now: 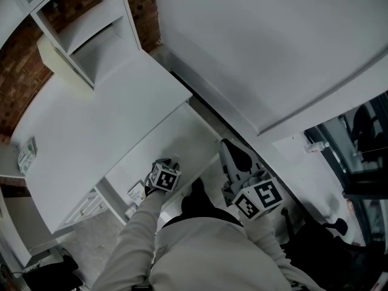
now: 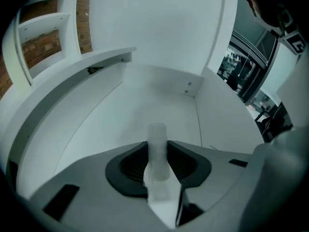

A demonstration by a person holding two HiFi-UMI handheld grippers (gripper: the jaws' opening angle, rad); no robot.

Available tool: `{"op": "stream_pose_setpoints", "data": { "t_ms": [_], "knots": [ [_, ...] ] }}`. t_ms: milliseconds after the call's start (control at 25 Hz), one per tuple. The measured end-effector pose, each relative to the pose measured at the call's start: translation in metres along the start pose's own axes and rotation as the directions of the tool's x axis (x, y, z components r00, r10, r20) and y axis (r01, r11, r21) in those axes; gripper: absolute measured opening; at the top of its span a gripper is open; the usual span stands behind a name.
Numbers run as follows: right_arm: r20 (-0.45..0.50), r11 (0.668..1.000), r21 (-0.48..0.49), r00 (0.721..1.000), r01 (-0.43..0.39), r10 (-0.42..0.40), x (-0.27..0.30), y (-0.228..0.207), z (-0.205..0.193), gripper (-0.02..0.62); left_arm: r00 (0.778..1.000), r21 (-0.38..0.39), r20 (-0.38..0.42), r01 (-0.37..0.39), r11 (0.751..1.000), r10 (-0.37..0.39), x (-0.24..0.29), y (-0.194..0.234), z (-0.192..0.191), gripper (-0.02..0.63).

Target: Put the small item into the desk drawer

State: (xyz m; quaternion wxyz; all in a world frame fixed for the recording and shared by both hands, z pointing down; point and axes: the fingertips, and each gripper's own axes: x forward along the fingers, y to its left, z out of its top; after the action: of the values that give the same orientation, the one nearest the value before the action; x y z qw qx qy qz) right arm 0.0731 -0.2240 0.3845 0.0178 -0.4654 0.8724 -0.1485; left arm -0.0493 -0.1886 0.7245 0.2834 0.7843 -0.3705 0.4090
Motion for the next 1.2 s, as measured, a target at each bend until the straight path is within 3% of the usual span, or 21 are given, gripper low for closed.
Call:
{"op": "stream_pose_setpoints", "data": {
  "t_ms": [560,720,960,1200],
  "knots": [
    [-0.012,1.0,0.011,1.0,-0.018,0.018,0.004,-0.001,-0.003,0.028,0.995,0.036,-0.101,0.03,0.999,-0.026,0.019,-0.002,-0.014,0.14],
    [-0.013,1.0,0.008,1.0,-0.024,0.024,0.006,0.001,-0.003,0.028,0.993,0.017,-0.112,0.046,0.999,-0.044,0.019,-0.004,-0.015,0.184],
    [-0.01,0.999,0.006,0.999,-0.042,0.042,0.008,0.008,-0.003,0.028,1.0,0.017,0.018,0.02,1.0,-0.02,-0.01,0.002,0.019,0.187],
    [-0.011,0.997,0.002,0.997,-0.074,0.074,0.012,0.021,-0.003,0.028,0.987,-0.013,0.155,-0.036,0.999,0.038,-0.048,0.017,0.047,0.176]
  ]
}}
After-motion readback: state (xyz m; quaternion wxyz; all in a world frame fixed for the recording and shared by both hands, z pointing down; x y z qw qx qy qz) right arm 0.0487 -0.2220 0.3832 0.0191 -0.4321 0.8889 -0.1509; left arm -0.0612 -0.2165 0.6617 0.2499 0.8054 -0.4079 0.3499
